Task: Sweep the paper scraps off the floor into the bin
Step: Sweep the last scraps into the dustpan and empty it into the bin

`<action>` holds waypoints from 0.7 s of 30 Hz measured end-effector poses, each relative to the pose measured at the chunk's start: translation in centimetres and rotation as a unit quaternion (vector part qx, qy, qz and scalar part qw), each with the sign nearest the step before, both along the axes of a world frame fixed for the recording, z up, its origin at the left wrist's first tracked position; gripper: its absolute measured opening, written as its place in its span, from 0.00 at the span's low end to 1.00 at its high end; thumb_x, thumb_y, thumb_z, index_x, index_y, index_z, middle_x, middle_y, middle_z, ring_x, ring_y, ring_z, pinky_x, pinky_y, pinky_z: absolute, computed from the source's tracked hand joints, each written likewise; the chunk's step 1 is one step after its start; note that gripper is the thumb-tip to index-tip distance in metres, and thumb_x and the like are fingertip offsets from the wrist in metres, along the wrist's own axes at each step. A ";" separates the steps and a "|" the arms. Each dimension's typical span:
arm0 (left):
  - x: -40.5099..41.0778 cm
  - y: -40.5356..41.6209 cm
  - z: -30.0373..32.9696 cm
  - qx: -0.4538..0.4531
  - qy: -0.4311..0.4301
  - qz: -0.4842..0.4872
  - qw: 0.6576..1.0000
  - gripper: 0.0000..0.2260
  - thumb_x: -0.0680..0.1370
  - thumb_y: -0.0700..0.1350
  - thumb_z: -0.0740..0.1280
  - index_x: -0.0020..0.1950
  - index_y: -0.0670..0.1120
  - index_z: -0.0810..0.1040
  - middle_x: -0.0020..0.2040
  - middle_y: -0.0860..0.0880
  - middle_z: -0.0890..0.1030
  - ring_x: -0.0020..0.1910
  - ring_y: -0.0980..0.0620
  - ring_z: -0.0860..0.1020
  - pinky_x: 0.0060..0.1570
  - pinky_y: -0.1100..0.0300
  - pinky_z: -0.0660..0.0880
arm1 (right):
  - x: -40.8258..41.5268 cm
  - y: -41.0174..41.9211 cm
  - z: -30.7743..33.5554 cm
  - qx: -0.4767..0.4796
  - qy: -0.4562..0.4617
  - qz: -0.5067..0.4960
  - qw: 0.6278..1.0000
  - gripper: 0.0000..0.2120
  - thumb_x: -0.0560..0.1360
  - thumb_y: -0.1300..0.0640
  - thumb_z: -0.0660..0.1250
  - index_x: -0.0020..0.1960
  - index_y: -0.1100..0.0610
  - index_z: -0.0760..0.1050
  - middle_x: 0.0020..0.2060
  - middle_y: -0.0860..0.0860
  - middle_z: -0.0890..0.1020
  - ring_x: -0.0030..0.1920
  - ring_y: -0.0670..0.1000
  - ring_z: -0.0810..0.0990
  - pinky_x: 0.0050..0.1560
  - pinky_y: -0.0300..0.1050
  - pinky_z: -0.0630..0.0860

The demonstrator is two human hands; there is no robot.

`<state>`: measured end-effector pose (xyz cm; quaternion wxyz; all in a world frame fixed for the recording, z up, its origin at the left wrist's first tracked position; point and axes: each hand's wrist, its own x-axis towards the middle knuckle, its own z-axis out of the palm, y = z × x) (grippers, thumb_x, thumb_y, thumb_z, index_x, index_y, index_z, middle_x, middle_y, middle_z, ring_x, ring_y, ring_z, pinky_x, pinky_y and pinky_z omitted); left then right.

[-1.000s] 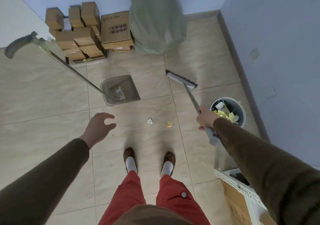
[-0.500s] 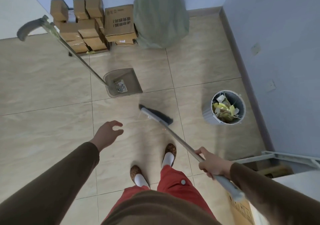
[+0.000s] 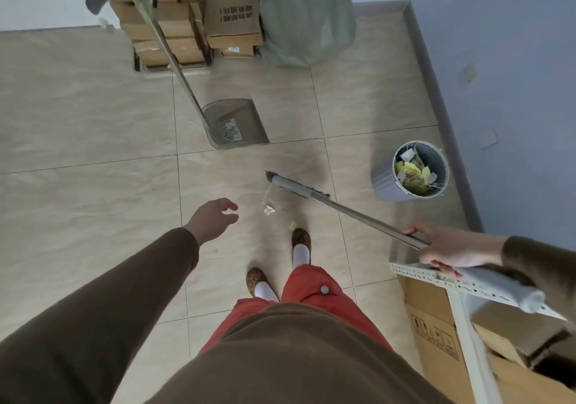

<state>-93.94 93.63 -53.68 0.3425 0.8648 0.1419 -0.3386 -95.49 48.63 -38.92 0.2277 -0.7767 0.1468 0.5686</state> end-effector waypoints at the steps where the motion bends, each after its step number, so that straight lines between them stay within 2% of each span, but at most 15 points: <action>1: -0.3 0.5 -0.1 0.001 0.000 0.002 1.000 0.14 0.77 0.45 0.69 0.63 0.48 0.80 0.64 0.44 0.78 0.63 0.46 0.76 0.60 0.54 0.72 | 0.0 0.2 0.2 -0.009 0.003 0.006 1.000 0.26 0.76 0.68 0.62 0.66 0.44 0.64 0.27 0.52 0.75 0.23 0.49 0.70 0.24 0.41 0.71; 9: 0.0 2.6 -0.7 0.012 -0.008 -0.006 1.000 0.13 0.77 0.46 0.69 0.61 0.49 0.80 0.63 0.45 0.79 0.62 0.47 0.77 0.57 0.56 0.72 | 1.3 0.4 -0.4 -0.042 0.024 0.009 0.999 0.27 0.75 0.69 0.62 0.68 0.46 0.65 0.28 0.54 0.74 0.23 0.48 0.70 0.25 0.40 0.70; 14: 2.8 3.4 -1.1 0.028 -0.016 -0.020 0.999 0.13 0.77 0.45 0.69 0.62 0.48 0.80 0.62 0.45 0.79 0.63 0.47 0.76 0.58 0.56 0.71 | 3.9 -0.7 -0.6 -0.012 0.035 -0.040 0.998 0.21 0.77 0.68 0.64 0.65 0.49 0.68 0.27 0.53 0.74 0.23 0.49 0.70 0.24 0.39 0.69; 18: 5.7 3.3 -0.9 0.036 -0.010 -0.042 0.998 0.13 0.77 0.46 0.69 0.62 0.49 0.80 0.63 0.45 0.79 0.63 0.47 0.77 0.59 0.54 0.72 | 6.9 -2.2 0.1 0.015 0.036 -0.152 0.988 0.17 0.79 0.67 0.63 0.63 0.51 0.72 0.29 0.56 0.74 0.23 0.50 0.70 0.23 0.38 0.68; 21: 7.6 2.8 -0.5 0.038 -0.021 -0.053 0.998 0.13 0.77 0.45 0.69 0.62 0.49 0.80 0.63 0.45 0.80 0.63 0.46 0.77 0.61 0.54 0.72 | 8.7 -2.2 0.7 0.064 0.035 -0.283 0.956 0.18 0.80 0.69 0.60 0.65 0.52 0.70 0.28 0.57 0.71 0.21 0.50 0.68 0.17 0.37 0.66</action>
